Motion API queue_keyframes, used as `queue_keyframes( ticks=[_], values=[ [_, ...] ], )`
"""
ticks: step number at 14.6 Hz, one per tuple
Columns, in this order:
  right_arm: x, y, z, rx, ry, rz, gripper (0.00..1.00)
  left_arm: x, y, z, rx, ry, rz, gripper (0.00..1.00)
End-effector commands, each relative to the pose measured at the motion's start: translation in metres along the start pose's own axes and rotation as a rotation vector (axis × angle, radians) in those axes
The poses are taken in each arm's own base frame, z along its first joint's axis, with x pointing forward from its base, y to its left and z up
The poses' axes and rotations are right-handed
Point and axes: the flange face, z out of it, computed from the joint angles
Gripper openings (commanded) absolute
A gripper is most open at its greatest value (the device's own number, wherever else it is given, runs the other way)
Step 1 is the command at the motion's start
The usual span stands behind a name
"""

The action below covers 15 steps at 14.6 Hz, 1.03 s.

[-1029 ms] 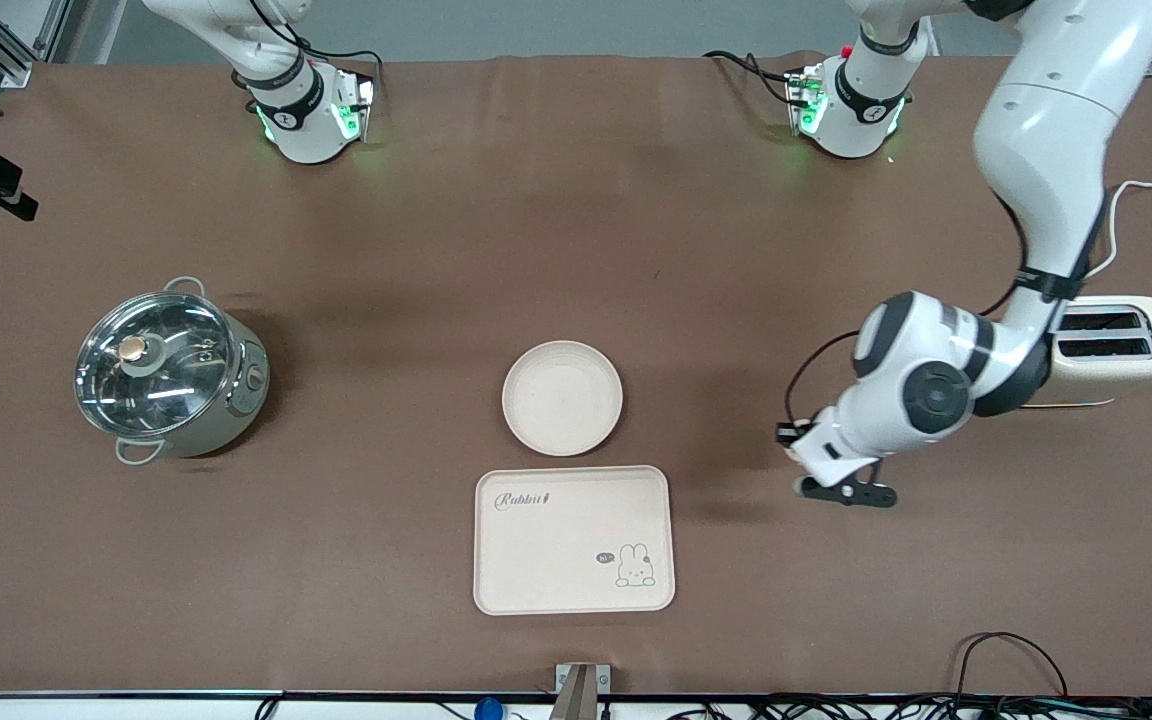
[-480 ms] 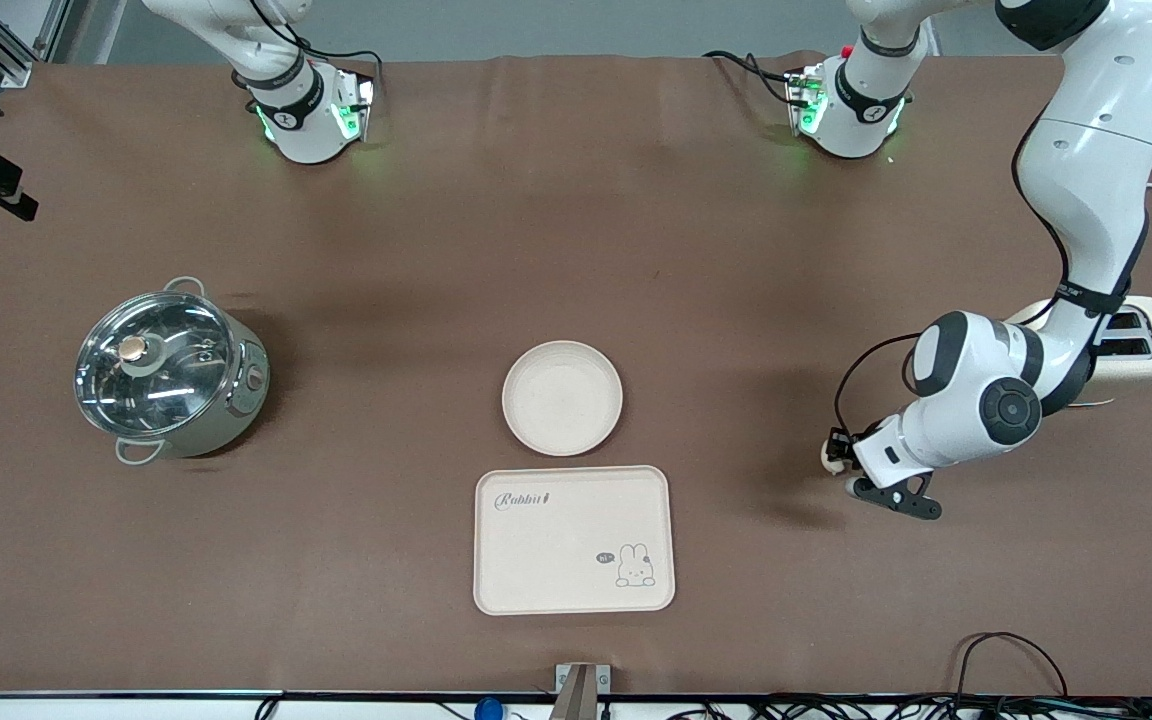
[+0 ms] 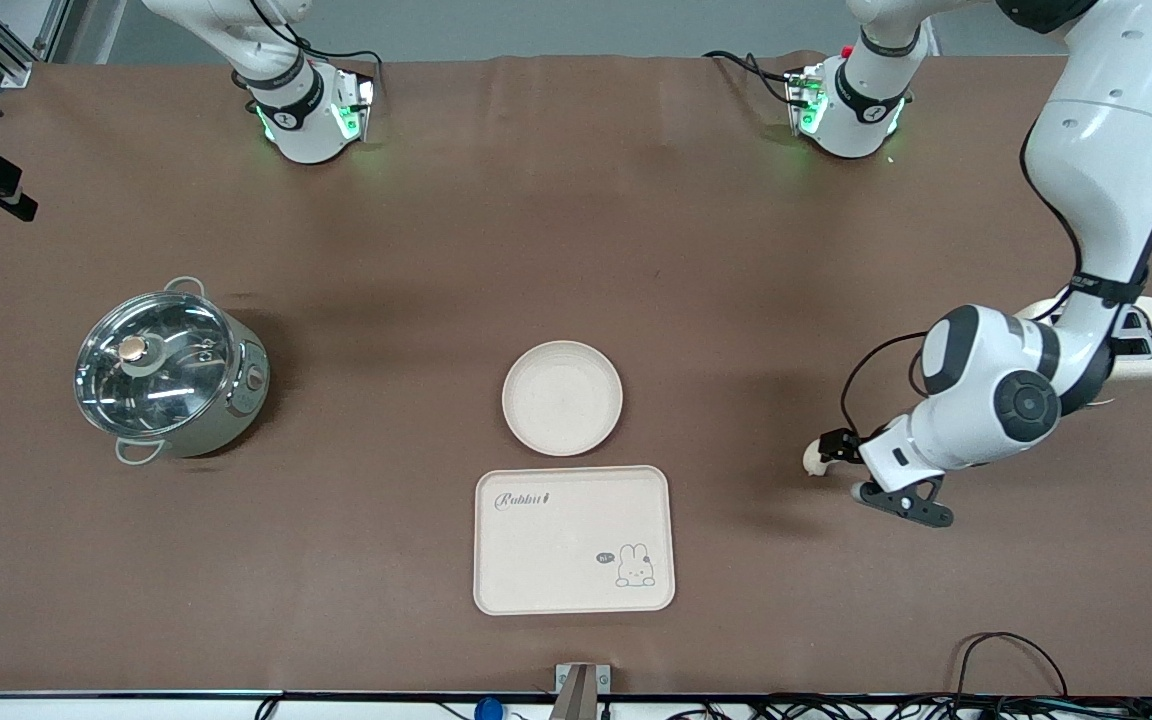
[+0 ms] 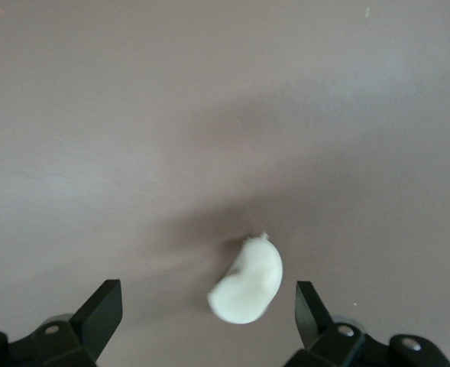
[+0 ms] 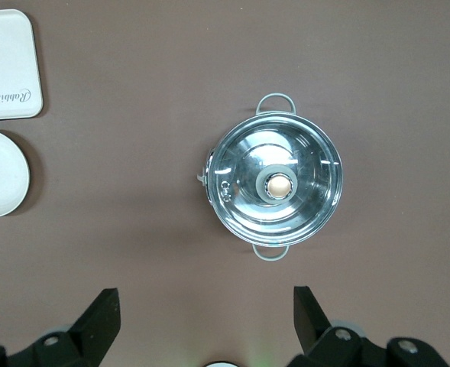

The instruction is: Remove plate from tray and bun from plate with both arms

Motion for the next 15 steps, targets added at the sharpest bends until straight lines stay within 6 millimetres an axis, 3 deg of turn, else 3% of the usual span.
queue_keyframes(
  ticks=[1,4,7,10,12,15],
  values=[
    [-0.002,-0.001,-0.001,-0.013,0.004,-0.006,1.00,0.002,0.003,-0.112,0.083,-0.004,0.009,1.00],
    [-0.002,0.001,-0.001,-0.010,0.006,-0.005,1.00,-0.009,0.012,-0.198,0.114,-0.036,-0.017,1.00],
    [-0.002,0.001,0.000,-0.005,0.003,-0.009,1.00,-0.048,0.013,-0.280,0.102,-0.035,-0.118,1.00],
    [-0.001,0.003,0.000,-0.005,0.003,-0.007,1.00,-0.085,0.039,-0.349,0.110,-0.015,-0.179,1.00],
    [-0.001,0.003,-0.001,-0.005,0.006,-0.007,1.00,-0.099,0.051,-0.373,0.132,0.006,-0.175,1.00],
    [-0.001,0.003,-0.001,-0.005,0.004,-0.007,1.00,-0.111,0.061,-0.379,0.154,0.009,-0.181,1.00]
  ],
)
